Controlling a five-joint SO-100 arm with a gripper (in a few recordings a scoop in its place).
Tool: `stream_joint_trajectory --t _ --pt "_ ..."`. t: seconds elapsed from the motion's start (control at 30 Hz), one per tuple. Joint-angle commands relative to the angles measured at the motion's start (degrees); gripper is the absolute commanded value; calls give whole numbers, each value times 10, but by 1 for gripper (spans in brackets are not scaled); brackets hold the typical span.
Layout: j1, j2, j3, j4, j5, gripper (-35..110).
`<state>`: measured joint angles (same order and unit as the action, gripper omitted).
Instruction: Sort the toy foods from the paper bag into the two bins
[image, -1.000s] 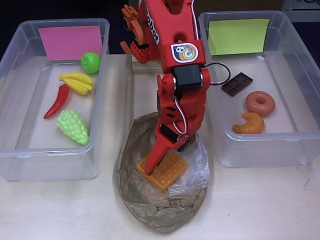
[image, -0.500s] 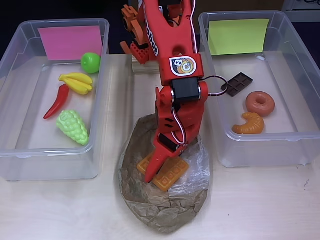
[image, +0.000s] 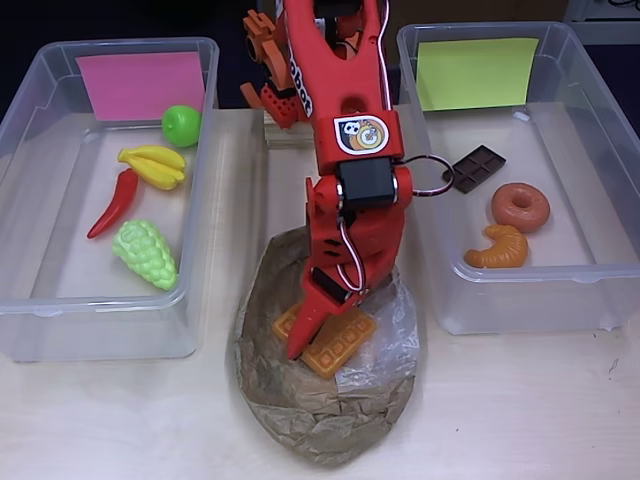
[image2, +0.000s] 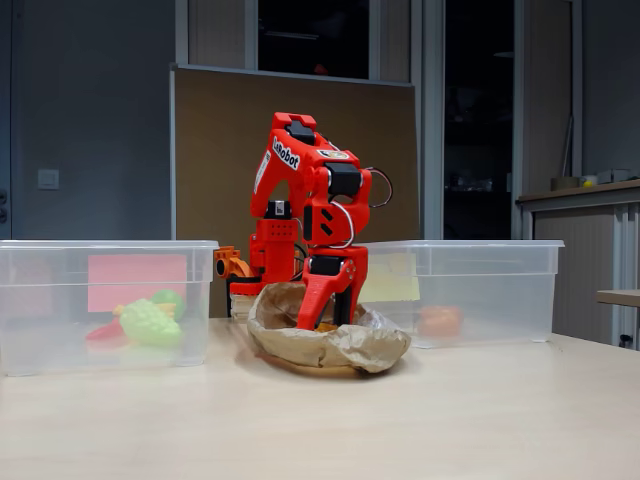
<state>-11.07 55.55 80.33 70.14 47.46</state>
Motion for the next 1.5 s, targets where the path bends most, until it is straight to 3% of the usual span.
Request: stream_joint_trajectory --t 0.0,0.4,0.8,1.03,1.2,1.47 --pt "12 22 -29 36 8 49" --pt "37 123 -103 178 -4 49" --pt "-47 378 -52 321 216 49" --pt "-209 511 49 338 432 49" --pt "-367 555 74 350 650 49" --pt "-604 519 120 270 993 49"
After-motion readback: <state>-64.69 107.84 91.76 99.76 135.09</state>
